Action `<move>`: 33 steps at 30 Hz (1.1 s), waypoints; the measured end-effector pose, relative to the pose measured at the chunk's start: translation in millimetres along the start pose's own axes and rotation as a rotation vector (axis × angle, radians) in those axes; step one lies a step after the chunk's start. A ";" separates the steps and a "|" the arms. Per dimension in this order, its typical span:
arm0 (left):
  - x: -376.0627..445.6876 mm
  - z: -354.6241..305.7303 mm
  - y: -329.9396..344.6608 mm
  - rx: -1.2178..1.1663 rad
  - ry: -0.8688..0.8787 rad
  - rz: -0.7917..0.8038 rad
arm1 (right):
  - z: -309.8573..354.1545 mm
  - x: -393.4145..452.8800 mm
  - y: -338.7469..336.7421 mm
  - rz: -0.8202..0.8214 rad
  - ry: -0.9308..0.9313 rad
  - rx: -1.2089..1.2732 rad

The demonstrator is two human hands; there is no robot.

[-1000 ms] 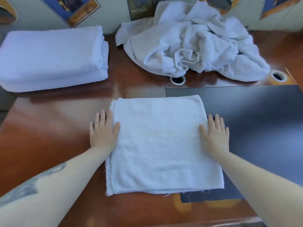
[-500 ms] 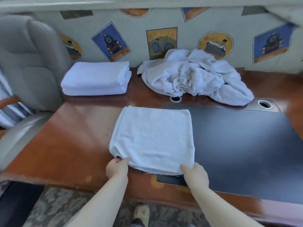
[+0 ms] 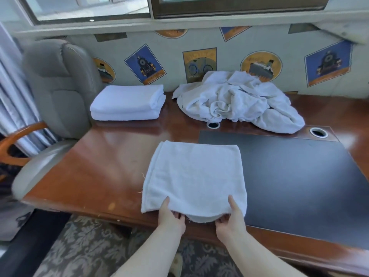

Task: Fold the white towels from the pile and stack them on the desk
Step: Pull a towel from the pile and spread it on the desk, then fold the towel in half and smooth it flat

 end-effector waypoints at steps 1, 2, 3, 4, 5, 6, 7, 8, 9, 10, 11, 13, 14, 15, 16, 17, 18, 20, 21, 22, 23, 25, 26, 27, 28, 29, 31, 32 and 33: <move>-0.3 3.5 -2.4 0.001 -0.008 -0.013 | -4.7 0.2 -0.6 -0.010 -0.001 -0.034; -0.5 5.4 -3.5 0.000 -0.015 -0.013 | -8.1 -0.7 -2.0 -0.034 -0.001 -0.074; 0.5 5.7 -2.9 -0.008 -0.020 -0.001 | -9.9 -1.8 -2.5 -0.060 -0.003 -0.095; 1.2 4.7 -1.4 -0.022 -0.025 0.019 | -9.6 -1.9 -2.5 -0.074 -0.013 -0.094; 2.9 3.0 0.3 -0.034 -0.025 0.038 | -8.4 -0.8 -1.3 -0.074 -0.024 -0.072; 3.9 1.2 2.1 -0.037 -0.025 0.054 | -6.8 0.0 0.2 -0.066 -0.032 -0.041; 2.6 -0.1 4.9 -0.032 -0.027 0.075 | -5.7 0.4 0.9 -0.058 -0.037 -0.011; 2.2 -1.1 6.8 -0.031 -0.023 0.095 | -5.1 -0.4 0.2 -0.055 -0.039 0.012; 1.6 -1.1 8.5 -0.043 -0.017 0.111 | -4.8 -2.0 -0.8 -0.056 -0.045 0.024; 0.0 0.1 10.3 -0.061 -0.020 0.128 | -4.3 -3.9 -2.1 -0.063 -0.054 0.033; -1.5 3.4 10.7 -0.088 -0.034 0.142 | -3.9 -6.3 -3.8 -0.073 -0.061 0.041; -5.2 11.4 11.4 -0.137 -0.059 0.164 | -1.1 -11.5 -6.8 -0.088 -0.063 0.050; -7.2 14.8 10.6 -0.139 -0.062 0.157 | 1.5 -13.4 -8.5 -0.094 -0.057 0.057; -8.6 17.4 9.8 -0.131 -0.060 0.142 | 4.5 -14.3 -9.7 -0.096 -0.048 0.073; -9.5 18.7 9.5 -0.119 -0.057 0.126 | 7.8 -14.8 -10.9 -0.093 -0.031 0.100; -10.1 19.3 9.9 -0.120 -0.061 0.113 | 10.6 -14.8 -11.7 -0.086 -0.006 0.134; -9.4 19.0 10.9 -0.132 -0.075 0.103 | 13.6 -15.1 -11.4 -0.075 0.023 0.166; -9.4 16.3 16.8 -0.174 -0.110 0.087 | 22.1 -16.2 -6.0 -0.031 0.069 0.188; -10.0 14.4 23.1 -0.194 -0.128 0.097 | 28.1 -17.2 -0.8 0.001 0.082 0.189; -12.3 12.0 31.7 -0.194 -0.138 0.115 | 34.9 -18.8 4.9 0.031 0.091 0.184; -15.2 9.2 41.6 -0.182 -0.138 0.140 | 41.8 -20.0 10.6 0.045 0.102 0.178; -20.1 2.3 61.2 -0.164 -0.129 0.156 | 53.7 -21.6 22.5 0.039 0.135 0.169; -20.9 -1.6 71.7 -0.158 -0.135 0.149 | 59.5 -21.7 29.2 0.033 0.149 0.156; -22.3 -5.1 82.4 -0.152 -0.149 0.141 | 65.1 -20.4 37.4 0.030 0.158 0.134; -23.6 -8.9 94.5 -0.161 -0.168 0.136 | 71.4 -18.8 45.7 0.022 0.165 0.110; -23.2 -12.6 107.0 -0.171 -0.190 0.129 | 77.9 -15.4 54.2 0.007 0.170 0.092; -19.4 -20.5 131.2 -0.135 -0.194 0.104 | 90.5 -9.7 73.9 -0.007 0.186 0.077; -18.4 -24.5 141.6 -0.093 -0.182 0.082 | 96.4 -7.6 83.4 -0.013 0.196 0.063; -16.0 -27.8 150.8 -0.024 -0.171 0.055 | 102.4 -3.9 91.9 -0.021 0.202 0.039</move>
Point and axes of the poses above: each hand's wrist, its own x-axis towards the middle knuckle, its own y-axis out of the palm, z = x × y, the point moved 7 cm from there along x, towards the middle knuckle, and after that the axes turned 15 degrees about -x, right-handed, at the moved point
